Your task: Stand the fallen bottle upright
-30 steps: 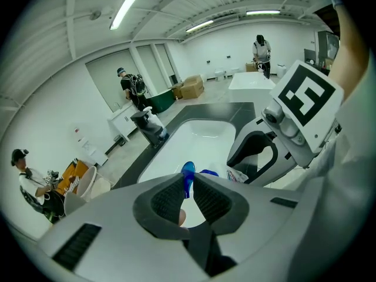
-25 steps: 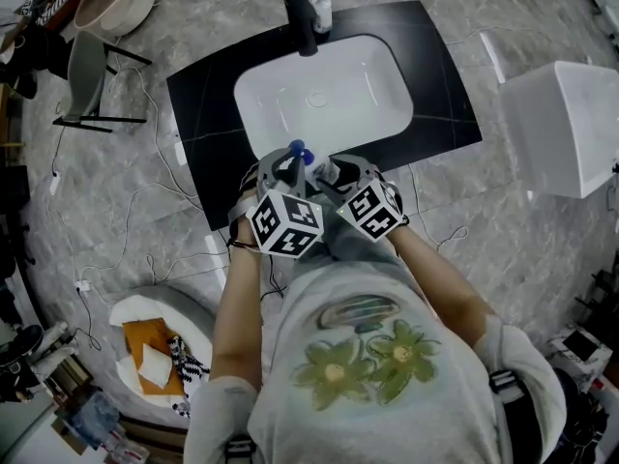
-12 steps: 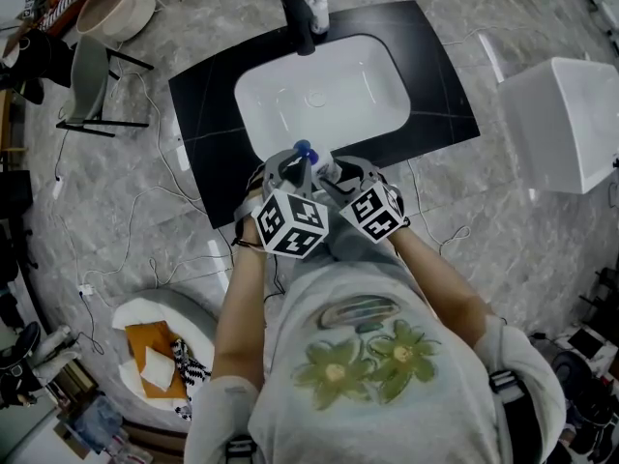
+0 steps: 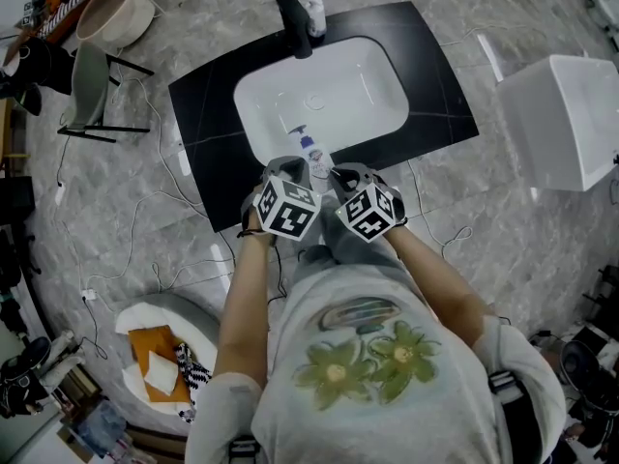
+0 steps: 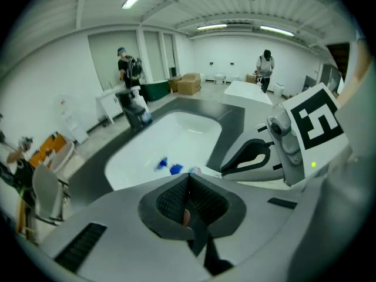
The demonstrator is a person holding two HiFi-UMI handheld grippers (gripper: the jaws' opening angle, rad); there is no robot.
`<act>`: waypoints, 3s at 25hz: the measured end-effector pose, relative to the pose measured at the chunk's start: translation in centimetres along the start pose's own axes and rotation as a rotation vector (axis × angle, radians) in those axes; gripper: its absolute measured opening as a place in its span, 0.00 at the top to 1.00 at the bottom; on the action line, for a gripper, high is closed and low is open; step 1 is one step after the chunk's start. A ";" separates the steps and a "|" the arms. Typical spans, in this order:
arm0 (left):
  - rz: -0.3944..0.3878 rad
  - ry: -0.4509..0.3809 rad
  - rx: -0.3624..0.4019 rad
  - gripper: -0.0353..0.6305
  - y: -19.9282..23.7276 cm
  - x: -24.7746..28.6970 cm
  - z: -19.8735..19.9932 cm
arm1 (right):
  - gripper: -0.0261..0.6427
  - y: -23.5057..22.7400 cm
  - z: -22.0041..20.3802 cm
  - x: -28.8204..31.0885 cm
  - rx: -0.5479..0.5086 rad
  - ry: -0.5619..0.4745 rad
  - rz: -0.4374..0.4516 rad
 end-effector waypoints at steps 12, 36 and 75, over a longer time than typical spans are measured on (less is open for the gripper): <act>-0.113 0.039 -0.247 0.92 -1.3 4.4 -4.4 | 0.89 -0.3 -3.6 1.9 0.088 0.150 0.087; -0.168 0.043 -0.306 0.92 0.1 4.6 -4.8 | 0.89 -8.8 5.1 8.8 -0.028 0.094 0.155; -0.115 -0.003 -0.252 0.92 -0.2 3.4 -4.2 | 0.89 -6.8 11.1 1.4 -0.563 -0.108 -0.062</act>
Point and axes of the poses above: the fingertips, and each gripper's own axes: x forward along the fingers, y to its left, z out of its top, the point moved 4 cm from there along -x, backward along the fingers
